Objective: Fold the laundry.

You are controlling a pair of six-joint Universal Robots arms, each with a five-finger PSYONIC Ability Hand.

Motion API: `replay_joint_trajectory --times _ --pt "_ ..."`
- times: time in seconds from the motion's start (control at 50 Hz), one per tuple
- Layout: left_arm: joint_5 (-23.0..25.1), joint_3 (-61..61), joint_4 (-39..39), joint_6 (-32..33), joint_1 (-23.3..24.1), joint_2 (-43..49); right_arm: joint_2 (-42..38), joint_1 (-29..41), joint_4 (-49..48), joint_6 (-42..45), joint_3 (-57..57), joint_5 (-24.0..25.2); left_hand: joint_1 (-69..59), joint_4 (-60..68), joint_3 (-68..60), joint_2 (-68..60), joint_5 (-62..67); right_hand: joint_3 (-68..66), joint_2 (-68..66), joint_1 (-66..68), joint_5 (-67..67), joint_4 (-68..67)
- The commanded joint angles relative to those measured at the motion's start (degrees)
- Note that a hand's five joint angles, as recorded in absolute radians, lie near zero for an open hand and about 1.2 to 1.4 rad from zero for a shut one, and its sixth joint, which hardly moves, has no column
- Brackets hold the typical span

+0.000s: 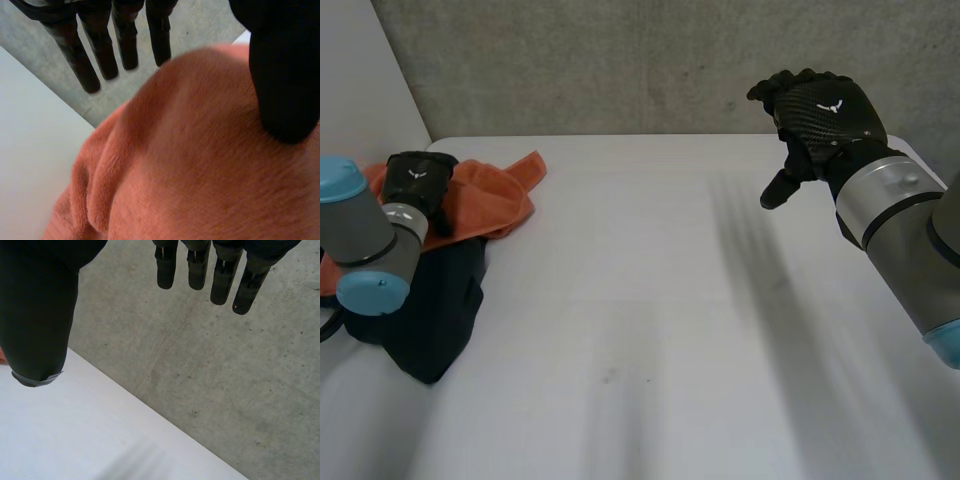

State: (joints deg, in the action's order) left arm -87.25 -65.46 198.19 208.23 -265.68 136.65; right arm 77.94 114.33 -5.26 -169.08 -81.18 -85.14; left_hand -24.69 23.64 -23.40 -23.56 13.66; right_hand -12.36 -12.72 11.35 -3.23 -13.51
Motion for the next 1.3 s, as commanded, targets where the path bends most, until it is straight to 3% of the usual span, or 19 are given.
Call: replay_joint_trajectory --times 0.02,0.08,0.1,0.2,0.28,0.46,0.5,0.58,0.66,0.78,0.84,0.96,1.16,1.3 --pt "5.08 6.04 -4.3 -0.19 -1.95 5.29 -0.86 0.45 -0.01 0.07 0.06 -0.03 -33.19 34.23 -34.47 -34.32 34.21 2.36 2.72 -1.35 3.23 3.51" --pt "5.34 6.57 -4.83 -0.19 -1.86 5.38 -1.04 0.45 -0.1 0.07 0.06 -0.11 -43.87 44.91 -45.15 -45.0 44.89 2.36 2.72 -1.35 3.23 3.51" --pt "5.25 6.57 -4.83 -0.19 -1.77 5.29 -1.04 0.45 -0.1 0.07 0.06 -0.11 -55.2 56.25 -56.48 -56.33 56.23 2.36 2.72 -1.35 3.23 3.51" --pt "2.01 6.14 -4.75 -0.36 -0.19 3.54 -0.95 0.45 -0.1 0.07 0.15 -0.03 -55.31 56.36 -56.6 -56.44 56.34 2.36 2.72 -1.35 3.23 3.51" --pt "-1.07 1.84 -4.13 -1.24 3.76 -4.18 -0.78 0.45 -0.1 0.07 0.5 -0.03 -55.31 56.36 -56.6 -56.44 56.34 2.36 2.72 -1.35 3.23 3.51" --pt "-0.29 -8.18 2.11 -15.2 18.33 -26.85 0.19 -0.43 -0.01 0.07 1.55 -0.11 -55.31 56.36 -56.6 -56.44 56.34 2.36 2.72 -1.35 3.23 3.51" --pt "0.41 -9.15 2.02 -16.62 20.72 -27.75 1.15 -0.51 -0.01 0.07 1.47 -0.11 -55.31 56.36 -56.6 -56.44 56.34 2.36 2.72 -1.35 3.23 3.51" --pt "2.7 -12.31 0.54 -17.59 31.07 -27.67 2.74 -0.51 -0.01 0.07 1.47 -0.11 -55.31 56.36 -56.6 -56.44 56.34 2.36 2.72 -1.35 3.23 3.51" --pt "2.79 -14.69 -3.58 -18.11 37.49 -25.74 3.09 -1.3 -0.36 0.07 1.64 -0.03 -55.31 56.36 -56.6 -56.44 56.34 2.36 2.72 -1.35 3.23 3.51" --pt "2.71 -15.93 -10.45 -20.05 43.4 -21.78 3.0 -4.2 -0.01 -0.02 2.08 0.41 12.84 -11.79 11.55 11.71 -11.81 2.36 2.72 -1.35 3.23 3.51" --pt "2.26 -15.75 -11.86 -20.49 42.88 -21.69 2.57 -4.21 0.08 -0.02 2.35 0.5 14.69 -13.64 13.4 13.56 -13.66 2.36 2.72 -1.35 3.23 3.51" --pt "-0.46 -16.19 -11.86 -19.88 35.51 -24.15 2.13 -3.68 0.87 2.43 2.26 1.03 14.69 -13.64 13.4 13.56 -13.66 2.36 2.72 -1.35 3.23 3.51" --pt "-1.96 -19.52 -12.48 -18.74 23.2 -25.56 -2.8 -1.49 11.59 17.64 2.17 2.52 12.29 -11.24 11.0 11.16 -11.26 2.36 2.72 -1.35 3.23 3.51" --pt "-1.87 -23.39 -12.31 -10.93 15.99 -24.15 -3.5 3.09 12.47 19.75 -1.43 2.79 11.61 -10.57 10.33 10.48 -10.59 2.36 2.72 -1.35 3.23 3.51"
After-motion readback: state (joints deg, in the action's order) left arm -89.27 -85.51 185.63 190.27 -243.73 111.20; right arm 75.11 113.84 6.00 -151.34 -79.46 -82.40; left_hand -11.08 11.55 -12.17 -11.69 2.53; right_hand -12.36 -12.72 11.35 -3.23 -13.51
